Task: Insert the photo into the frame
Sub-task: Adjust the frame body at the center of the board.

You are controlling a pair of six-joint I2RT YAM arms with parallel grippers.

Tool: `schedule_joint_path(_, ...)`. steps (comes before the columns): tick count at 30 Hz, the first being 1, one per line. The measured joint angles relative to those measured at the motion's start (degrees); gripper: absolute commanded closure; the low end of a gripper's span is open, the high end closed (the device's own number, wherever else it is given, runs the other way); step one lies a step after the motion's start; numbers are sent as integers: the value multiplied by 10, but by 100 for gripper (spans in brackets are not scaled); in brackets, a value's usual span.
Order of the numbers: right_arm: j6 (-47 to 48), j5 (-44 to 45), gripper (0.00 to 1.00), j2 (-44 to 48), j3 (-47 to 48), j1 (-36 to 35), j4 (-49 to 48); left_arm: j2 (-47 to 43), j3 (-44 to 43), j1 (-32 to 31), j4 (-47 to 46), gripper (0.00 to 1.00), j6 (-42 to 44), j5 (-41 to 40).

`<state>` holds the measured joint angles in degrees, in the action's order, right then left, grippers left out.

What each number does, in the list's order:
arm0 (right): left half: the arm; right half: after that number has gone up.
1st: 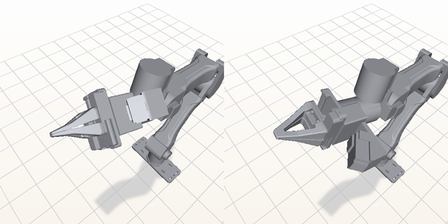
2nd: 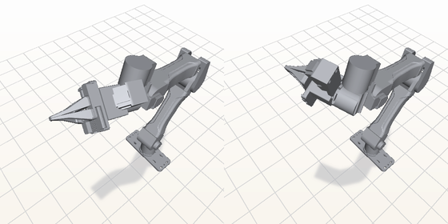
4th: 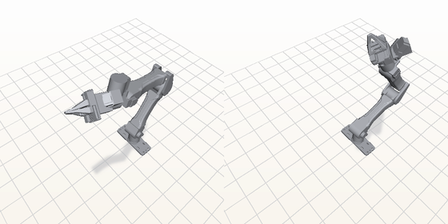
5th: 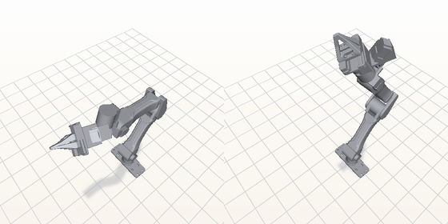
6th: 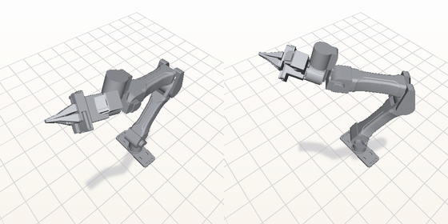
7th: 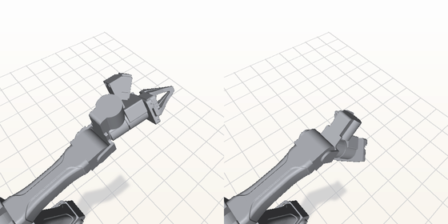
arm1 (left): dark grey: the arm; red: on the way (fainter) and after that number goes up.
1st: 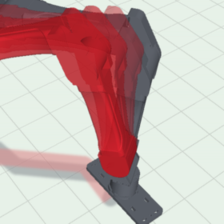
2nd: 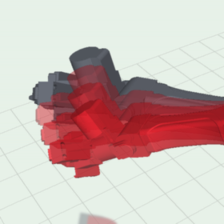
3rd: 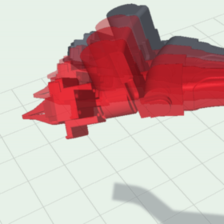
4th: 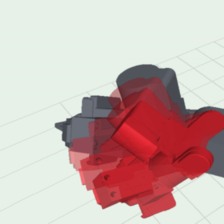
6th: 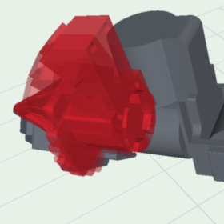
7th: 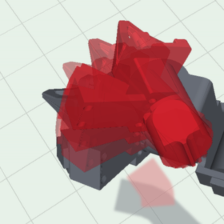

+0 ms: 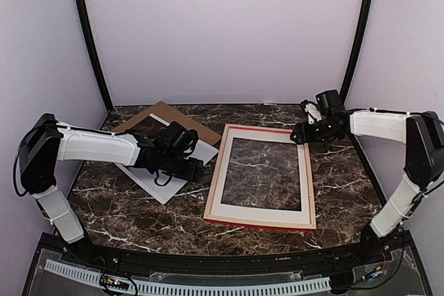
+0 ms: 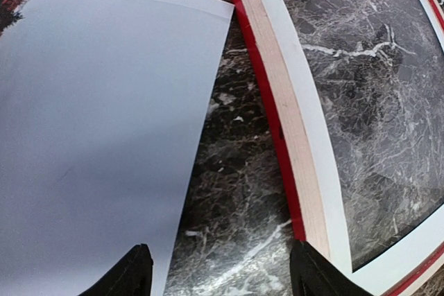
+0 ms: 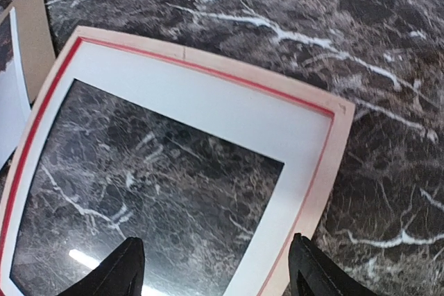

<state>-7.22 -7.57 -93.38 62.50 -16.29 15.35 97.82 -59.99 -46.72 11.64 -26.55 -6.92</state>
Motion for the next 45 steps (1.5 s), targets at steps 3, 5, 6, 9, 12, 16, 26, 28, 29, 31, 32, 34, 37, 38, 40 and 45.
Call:
schedule_joint_path(3, -22, 36, 28, 14, -38, -6, 10, -12, 0, 9, 28, 29, 9, -16)
schedule_joint_path(5, -35, 51, 29, 18, -64, -6, 17, -22, 0, 24, 42, 28, 12, -21)
schedule_joint_path(6, -41, 56, 30, 19, -75, -6, 19, -28, 1, 35, 49, 28, 14, -21)
schedule_joint_path(9, -53, 67, 32, 19, -97, -5, 23, -57, 16, 74, 53, 26, 15, -17)
schedule_joint_path(12, -58, 77, 33, 19, -106, -6, 26, -102, 49, 123, 56, 20, 14, -12)
schedule_joint_path(16, -62, 78, 32, 28, -108, -14, 24, -160, 96, 183, 61, 16, 8, -2)
schedule_joint_path(26, -78, 32, 29, 7, -4, -150, -7, -231, 200, 308, 48, 15, -25, 94)
schedule_joint_path(28, -79, 22, 29, -26, 43, -176, -18, -233, 214, 327, 38, 15, -33, 116)
schedule_joint_path(29, -80, 18, 29, -47, 71, -190, -22, -234, 220, 335, 33, 15, -37, 126)
schedule_joint_path(31, -80, 11, 29, -93, 128, -218, -26, -237, 231, 350, 25, 15, -43, 143)
schedule_joint_path(32, -81, 9, 29, -117, 158, -232, -25, -238, 236, 357, 21, 15, -46, 150)
schedule_joint_path(34, -80, 5, 29, -163, 216, -262, -23, -240, 244, 370, 14, 15, -48, 161)
schedule_joint_path(37, -80, -2, 29, -219, 285, -301, -17, -242, 252, 383, 8, 15, -50, 171)
schedule_joint_path(38, -80, -2, 29, -235, 304, -310, -15, -243, 254, 389, 6, 15, -50, 175)
schedule_joint_path(40, -80, -3, 29, -277, 355, -331, -6, -247, 258, 400, 4, 15, -50, 181)
schedule_joint_path(45, -81, -6, 30, -362, 433, -354, 22, -266, 268, 416, 0, 15, -49, 191)
